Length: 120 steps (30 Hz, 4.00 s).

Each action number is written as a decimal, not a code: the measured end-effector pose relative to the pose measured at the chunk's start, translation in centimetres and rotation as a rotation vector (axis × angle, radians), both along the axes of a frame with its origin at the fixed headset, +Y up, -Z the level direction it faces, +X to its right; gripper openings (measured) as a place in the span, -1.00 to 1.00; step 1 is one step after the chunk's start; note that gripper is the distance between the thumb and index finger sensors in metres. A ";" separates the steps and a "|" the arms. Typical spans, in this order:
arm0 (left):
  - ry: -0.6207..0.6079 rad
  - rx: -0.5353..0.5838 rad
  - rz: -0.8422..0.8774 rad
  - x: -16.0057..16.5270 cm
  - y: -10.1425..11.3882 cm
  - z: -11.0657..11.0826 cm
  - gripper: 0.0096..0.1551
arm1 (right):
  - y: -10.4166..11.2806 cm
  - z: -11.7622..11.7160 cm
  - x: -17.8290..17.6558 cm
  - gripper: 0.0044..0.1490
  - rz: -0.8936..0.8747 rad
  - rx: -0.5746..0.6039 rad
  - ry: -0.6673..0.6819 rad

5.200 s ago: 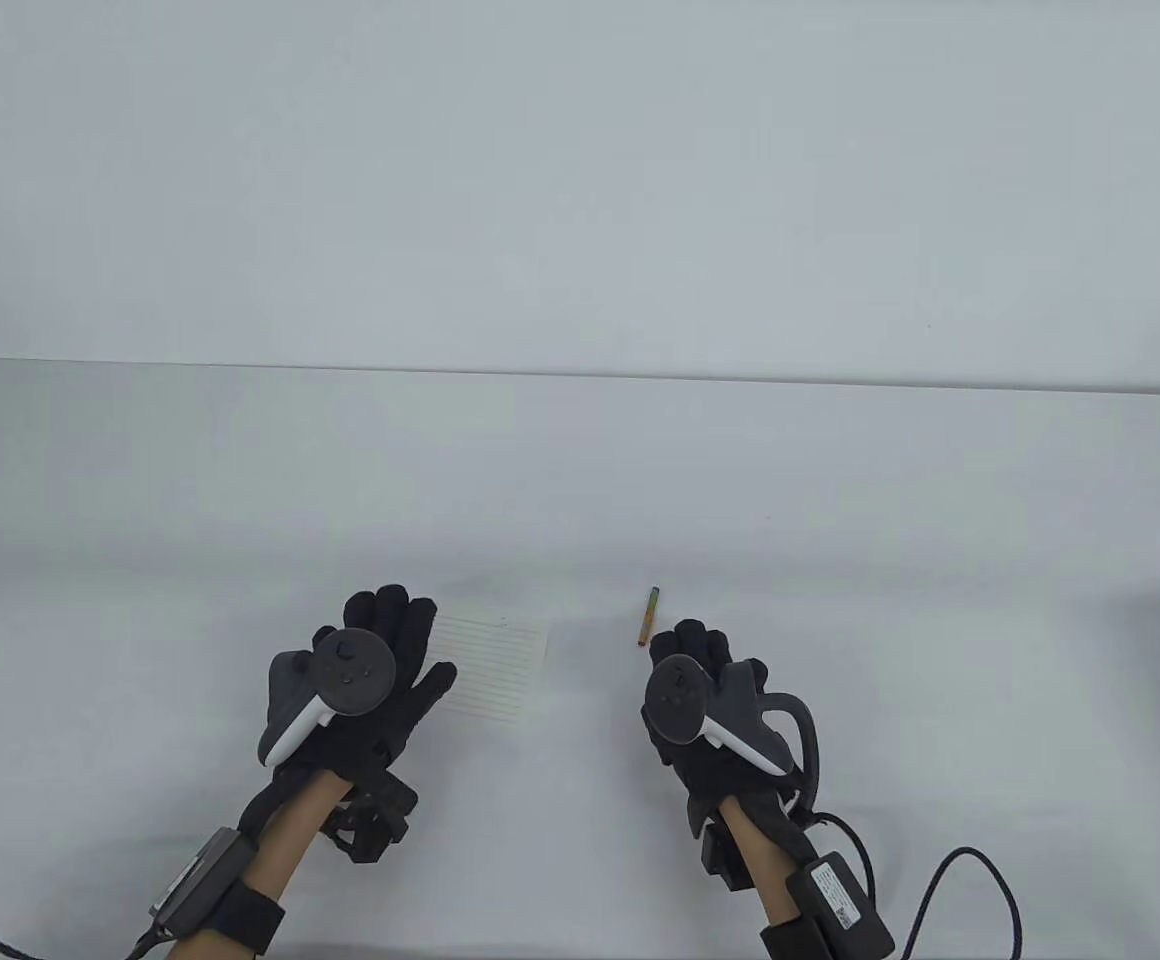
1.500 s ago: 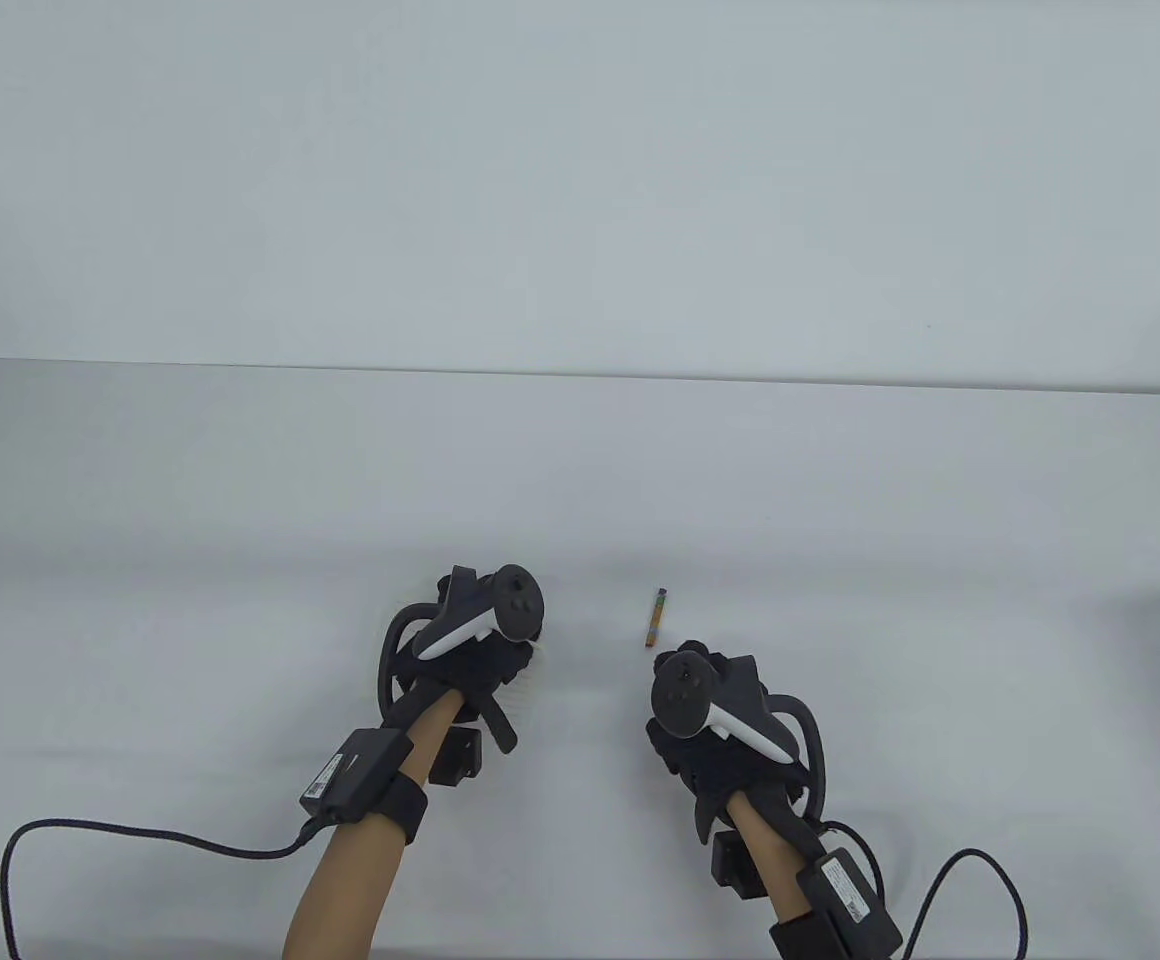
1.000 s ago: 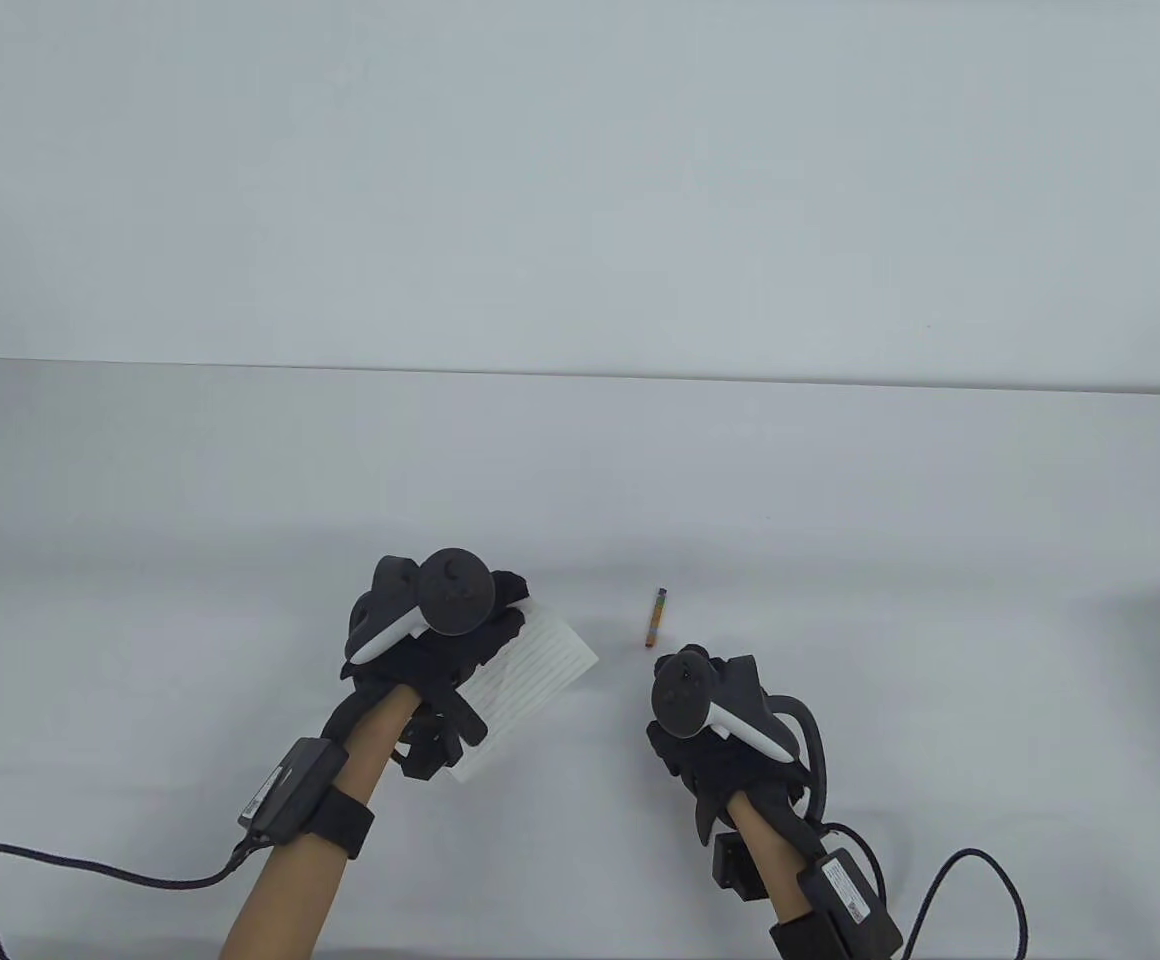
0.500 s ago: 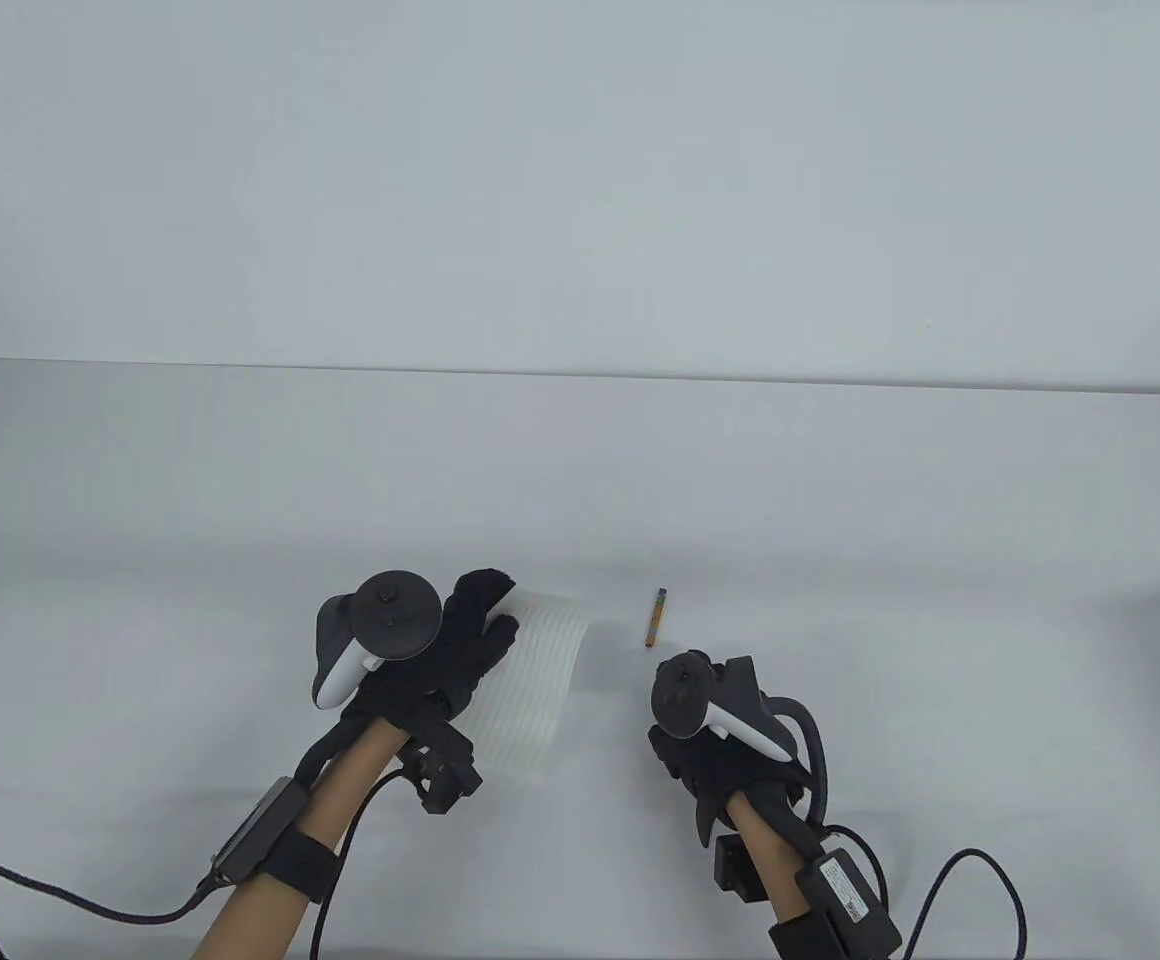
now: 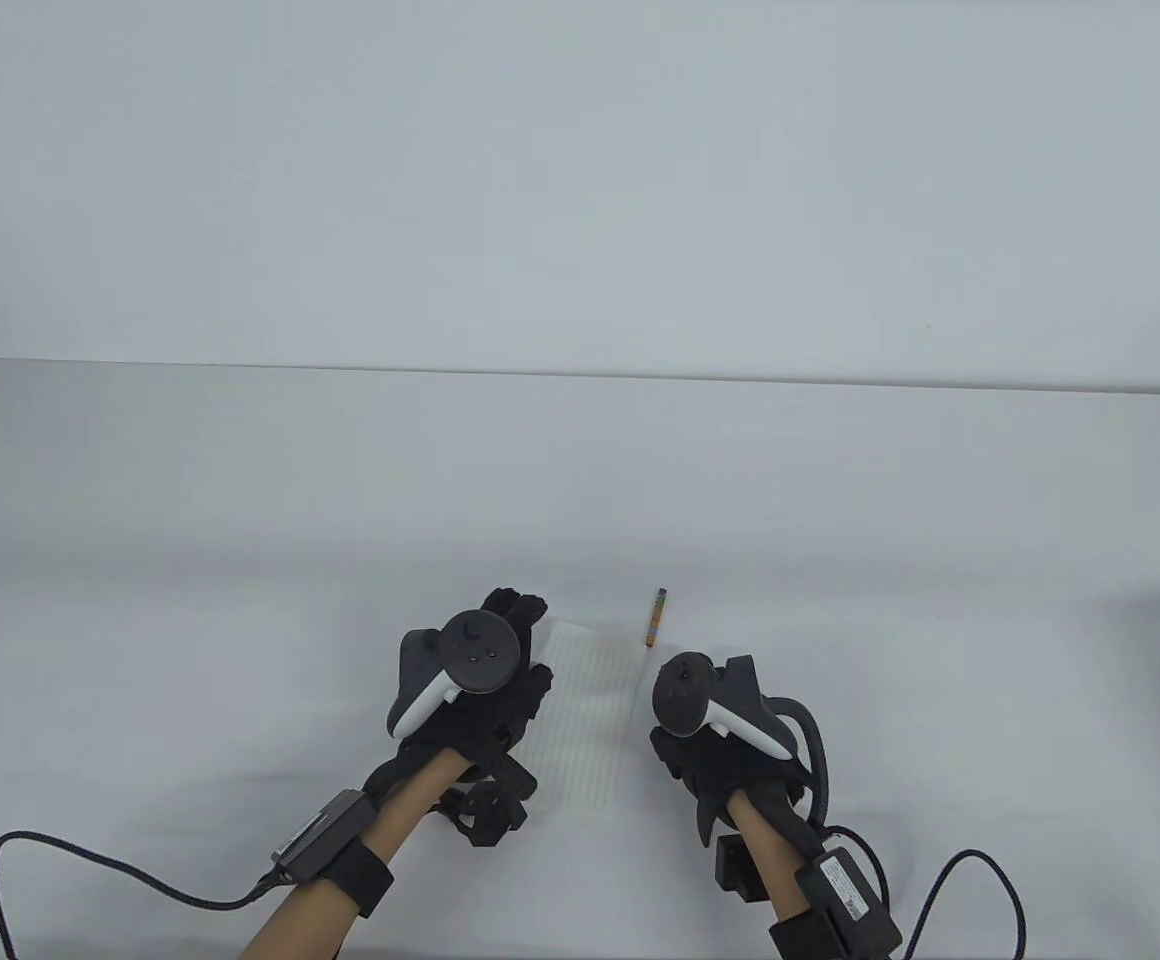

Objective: Apply wax crayon on paper

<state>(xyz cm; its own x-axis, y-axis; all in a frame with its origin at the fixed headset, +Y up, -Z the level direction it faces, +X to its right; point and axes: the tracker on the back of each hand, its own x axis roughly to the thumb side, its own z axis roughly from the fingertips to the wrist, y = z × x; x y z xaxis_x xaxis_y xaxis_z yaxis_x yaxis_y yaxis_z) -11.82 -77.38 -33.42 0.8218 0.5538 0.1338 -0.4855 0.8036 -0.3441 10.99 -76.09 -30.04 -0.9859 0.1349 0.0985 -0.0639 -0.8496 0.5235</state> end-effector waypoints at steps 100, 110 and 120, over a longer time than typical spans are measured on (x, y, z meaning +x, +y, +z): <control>-0.358 -0.450 -0.174 -1.3 -4.3 0.9 -0.10 | 0.3 -9.5 -2.4 -0.25 0.099 0.142 -0.379; -0.359 -0.450 -0.179 -1.2 -4.3 0.9 -0.10 | -1.4 -12.1 -3.9 -0.37 0.225 0.171 -0.406; -0.360 -0.451 -0.181 -1.2 -4.3 0.9 -0.10 | -1.4 -12.3 -4.9 -0.54 0.330 0.236 -0.327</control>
